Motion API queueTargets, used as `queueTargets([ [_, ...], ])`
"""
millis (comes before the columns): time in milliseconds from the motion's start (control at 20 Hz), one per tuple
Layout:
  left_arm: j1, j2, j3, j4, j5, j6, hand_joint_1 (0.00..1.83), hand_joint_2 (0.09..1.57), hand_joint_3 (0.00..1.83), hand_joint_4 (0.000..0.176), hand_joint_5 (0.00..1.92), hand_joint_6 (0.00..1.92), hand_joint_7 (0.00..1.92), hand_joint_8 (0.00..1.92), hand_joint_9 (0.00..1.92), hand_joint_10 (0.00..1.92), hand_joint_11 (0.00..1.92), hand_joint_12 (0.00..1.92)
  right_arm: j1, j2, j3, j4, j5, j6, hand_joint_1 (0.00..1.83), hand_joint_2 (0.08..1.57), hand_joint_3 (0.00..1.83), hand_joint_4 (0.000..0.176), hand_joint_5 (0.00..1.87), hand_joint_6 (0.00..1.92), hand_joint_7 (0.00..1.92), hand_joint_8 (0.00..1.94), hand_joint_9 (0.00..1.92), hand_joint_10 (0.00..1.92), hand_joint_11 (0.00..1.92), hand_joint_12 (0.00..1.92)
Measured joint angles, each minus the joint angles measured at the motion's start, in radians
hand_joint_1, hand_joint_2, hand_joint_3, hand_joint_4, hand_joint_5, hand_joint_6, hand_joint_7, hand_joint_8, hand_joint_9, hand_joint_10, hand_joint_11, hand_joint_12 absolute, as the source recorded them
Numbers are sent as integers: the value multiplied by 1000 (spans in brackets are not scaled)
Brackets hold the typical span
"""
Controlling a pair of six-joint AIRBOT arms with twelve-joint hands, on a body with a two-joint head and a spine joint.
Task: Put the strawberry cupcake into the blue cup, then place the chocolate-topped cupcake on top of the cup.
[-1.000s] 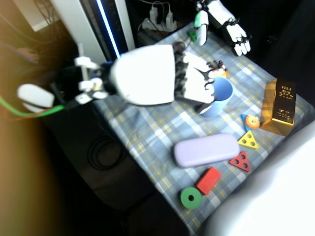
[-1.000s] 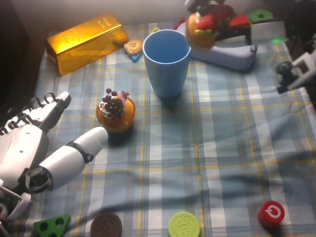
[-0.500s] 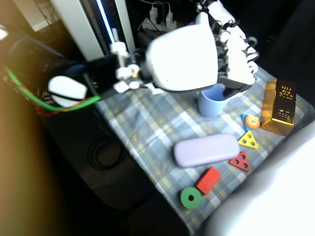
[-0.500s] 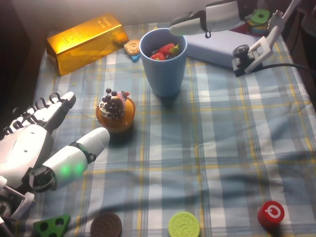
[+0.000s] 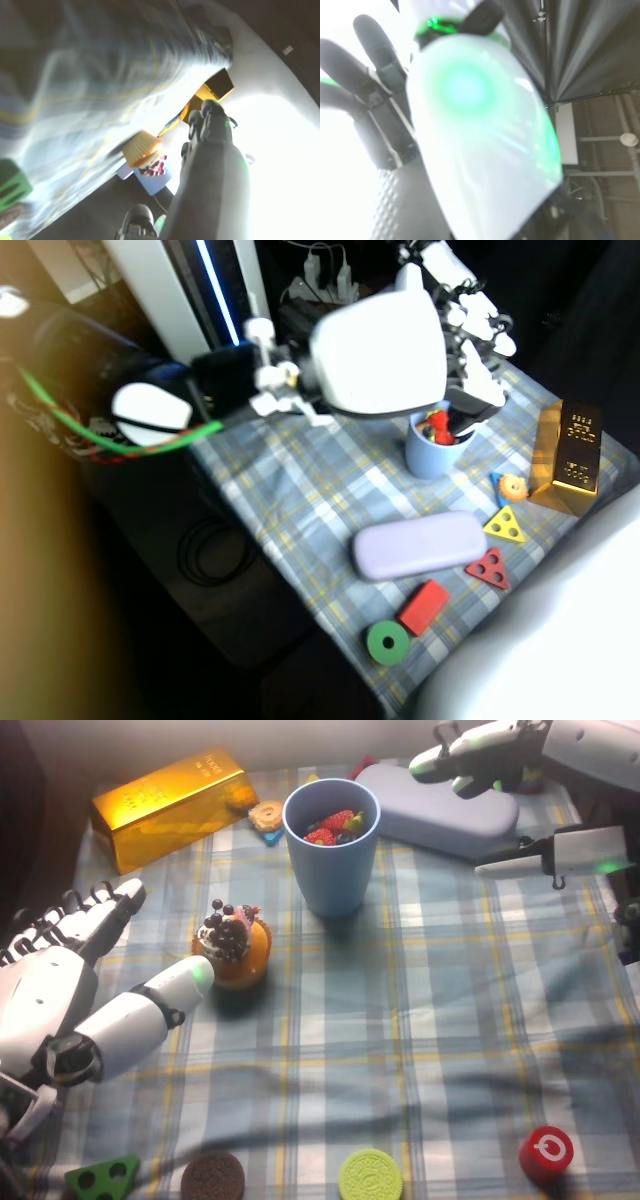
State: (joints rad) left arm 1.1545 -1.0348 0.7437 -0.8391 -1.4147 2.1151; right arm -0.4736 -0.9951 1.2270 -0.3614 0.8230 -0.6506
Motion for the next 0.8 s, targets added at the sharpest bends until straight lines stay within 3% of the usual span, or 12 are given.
queueTargets([
  [150,-24,0,43,1,60,0,66,1059,0,100,159,0,149,0,185,0,0,223,-117,79,-81,76,53,-64,875,1024,0,0,651,0,1106,158,922,941,755,1482],
  [300,-55,0,77,16,103,0,66,1059,0,100,159,0,149,0,185,0,0,223,-283,178,-199,217,124,-234,875,1024,0,0,651,0,1108,154,922,941,755,1482],
  [350,-63,-10,93,29,114,-1,56,1055,0,98,167,3,152,1,195,4,20,234,-357,201,-235,291,188,-277,1033,1058,1,58,994,644,1232,153,1100,911,986,1462],
  [400,-71,-16,103,24,127,-3,46,1053,0,93,181,8,176,10,217,12,42,246,-400,212,-252,326,232,-290,1062,1072,2,80,1042,814,1257,115,1130,767,979,1335],
  [450,-72,-28,114,23,137,-3,43,1052,0,92,188,1,186,1,226,4,41,263,-452,225,-268,350,275,-292,1069,1074,0,85,1056,840,1276,74,1168,661,975,1306],
  [500,-77,-38,124,14,154,-10,43,1051,0,91,189,0,187,0,228,2,39,268,-507,233,-282,381,322,-294,1070,1073,2,85,1058,848,1289,45,1191,603,976,1297],
  [550,-78,-45,134,5,169,-19,471,855,0,102,197,1,121,0,192,1,57,293,-555,235,-292,415,358,-294,226,996,0,57,279,192,449,8,360,174,194,630],
  [600,-79,-50,140,0,179,-28,569,790,0,116,201,1,102,1,175,0,43,320,-602,237,-296,446,389,-297,44,979,0,49,110,44,258,8,185,60,38,340],
  [650,-85,-60,156,0,187,-30,590,773,1,119,202,0,98,0,171,0,14,383,-653,246,-307,481,413,-298,8,975,0,47,75,10,223,5,155,26,7,249],
  [700,-90,-69,172,-2,200,-31,594,768,2,113,202,0,106,3,168,0,7,396,-684,252,-312,497,435,-297,1,970,1,40,46,2,218,1,143,5,1,328],
  [750,-93,-79,185,-5,216,-34,638,747,2,110,195,0,113,2,192,2,6,473,-724,262,-327,524,486,-297,0,995,13,7,43,1,212,0,147,4,0,345],
  [800,-93,-89,195,-8,230,-41,631,736,0,111,185,0,121,3,224,13,12,495,-767,276,-336,537,535,-297,0,994,4,7,58,1,220,1,163,4,0,396],
])
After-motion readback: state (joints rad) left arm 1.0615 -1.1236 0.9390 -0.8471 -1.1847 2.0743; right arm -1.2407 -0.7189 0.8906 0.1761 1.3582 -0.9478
